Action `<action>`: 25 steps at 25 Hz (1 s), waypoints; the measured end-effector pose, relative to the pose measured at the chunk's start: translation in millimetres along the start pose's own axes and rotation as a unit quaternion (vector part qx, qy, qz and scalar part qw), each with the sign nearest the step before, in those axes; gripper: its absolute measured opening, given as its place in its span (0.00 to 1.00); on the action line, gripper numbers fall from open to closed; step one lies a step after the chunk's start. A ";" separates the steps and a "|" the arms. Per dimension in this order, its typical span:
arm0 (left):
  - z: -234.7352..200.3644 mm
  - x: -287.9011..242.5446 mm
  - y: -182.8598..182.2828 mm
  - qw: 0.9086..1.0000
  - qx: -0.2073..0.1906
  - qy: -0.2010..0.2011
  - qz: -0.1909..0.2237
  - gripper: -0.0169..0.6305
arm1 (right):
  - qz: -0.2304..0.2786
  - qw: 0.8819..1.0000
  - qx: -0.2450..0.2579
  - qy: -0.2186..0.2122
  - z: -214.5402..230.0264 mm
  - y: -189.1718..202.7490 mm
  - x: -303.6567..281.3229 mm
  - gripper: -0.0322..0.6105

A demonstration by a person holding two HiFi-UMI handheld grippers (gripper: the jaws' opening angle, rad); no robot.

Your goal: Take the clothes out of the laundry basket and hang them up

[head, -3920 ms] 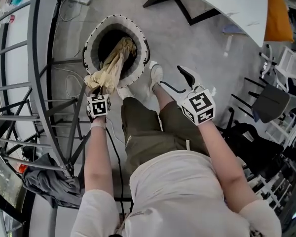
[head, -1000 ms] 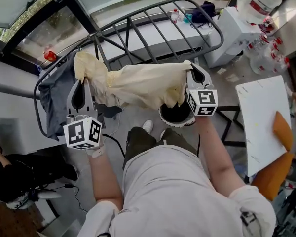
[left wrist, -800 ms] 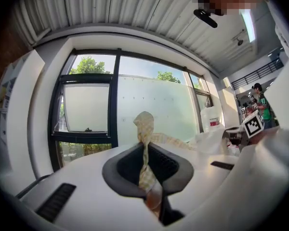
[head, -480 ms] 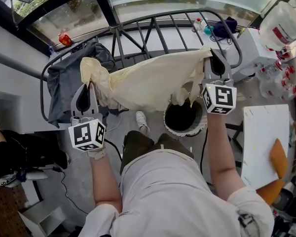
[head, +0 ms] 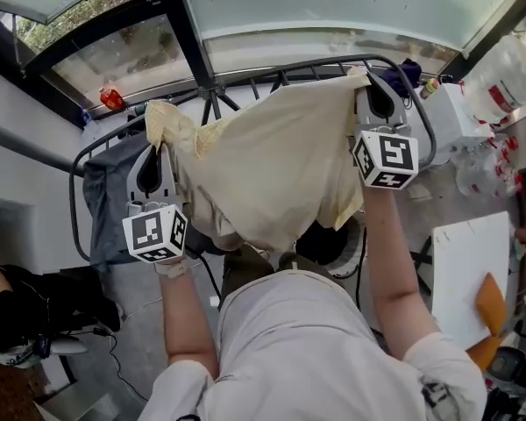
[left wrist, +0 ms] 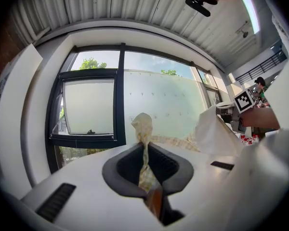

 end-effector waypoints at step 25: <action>-112.9 -213.2 113.5 0.987 0.048 -0.002 -0.150 0.06 | -0.218 0.971 0.075 -0.064 -73.3 126.5 -200.8 0.07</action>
Point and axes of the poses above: the fingertips, and each gripper's own axes: x backward along the fingers, z to its right, y out of its underside, the point moved 4 cm from there along x, backward along the fingers, and after that the axes turned 7 degrees about x, right-handed, at the moved point
